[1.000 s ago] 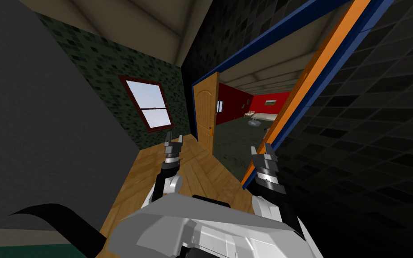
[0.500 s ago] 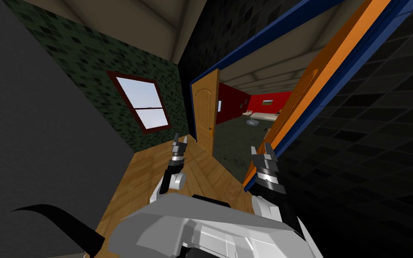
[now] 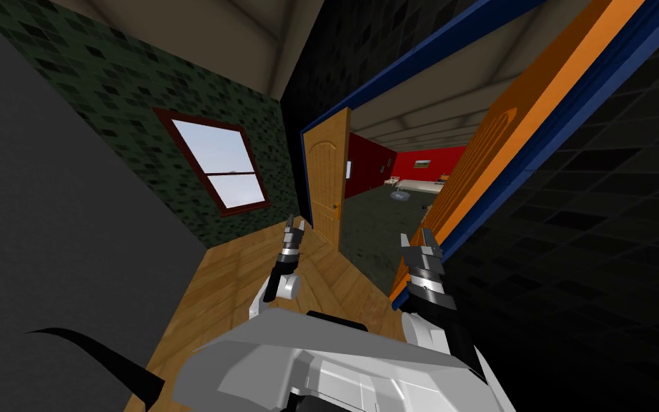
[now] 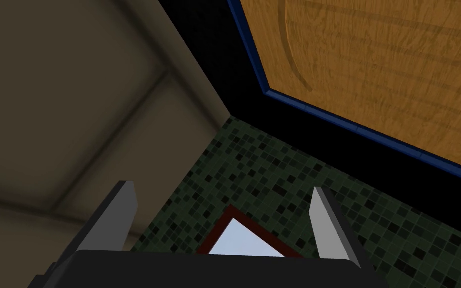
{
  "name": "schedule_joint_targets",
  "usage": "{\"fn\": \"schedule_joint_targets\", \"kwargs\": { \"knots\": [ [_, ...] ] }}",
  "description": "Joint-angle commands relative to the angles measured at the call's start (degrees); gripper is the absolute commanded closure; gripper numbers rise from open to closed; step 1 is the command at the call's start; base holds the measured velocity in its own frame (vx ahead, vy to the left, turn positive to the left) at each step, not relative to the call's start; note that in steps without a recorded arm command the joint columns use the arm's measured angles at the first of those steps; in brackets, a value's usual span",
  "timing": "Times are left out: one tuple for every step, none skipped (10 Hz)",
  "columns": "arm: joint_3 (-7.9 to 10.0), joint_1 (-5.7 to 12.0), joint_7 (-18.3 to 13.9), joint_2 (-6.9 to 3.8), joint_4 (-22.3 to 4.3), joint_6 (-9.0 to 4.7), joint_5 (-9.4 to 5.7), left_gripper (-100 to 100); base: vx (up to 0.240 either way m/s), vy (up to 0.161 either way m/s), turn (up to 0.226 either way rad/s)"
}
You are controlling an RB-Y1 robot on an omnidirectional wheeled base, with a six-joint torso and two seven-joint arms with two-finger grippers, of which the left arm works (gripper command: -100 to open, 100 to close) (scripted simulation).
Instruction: Push the door open
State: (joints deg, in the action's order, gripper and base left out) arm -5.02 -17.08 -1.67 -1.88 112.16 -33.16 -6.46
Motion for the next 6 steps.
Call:
{"fn": "schedule_joint_targets", "kwargs": {
  "knots": [
    [-0.14,1.90,-0.1,-0.45,-2.6,0.33,-0.14,-100,0.087,0.070,-0.078],
    [-0.35,2.84,0.0,-0.69,-4.2,0.40,-0.17,-100,0.082,0.072,-0.067],
    [-0.58,3.85,0.0,-0.90,-5.9,0.48,-0.21,-100,0.091,0.084,-0.056],
    [-0.82,4.89,0.0,-1.08,-7.6,0.56,-0.25,-100,0.107,0.087,-0.059],
    [-1.05,5.94,0.0,-1.27,-9.3,0.64,-0.29,-100,0.091,0.078,-0.076],
    [-1.29,6.98,0.0,-1.46,-11.0,0.72,-0.33,-100,0.079,0.083,-0.066]
  ]
}}
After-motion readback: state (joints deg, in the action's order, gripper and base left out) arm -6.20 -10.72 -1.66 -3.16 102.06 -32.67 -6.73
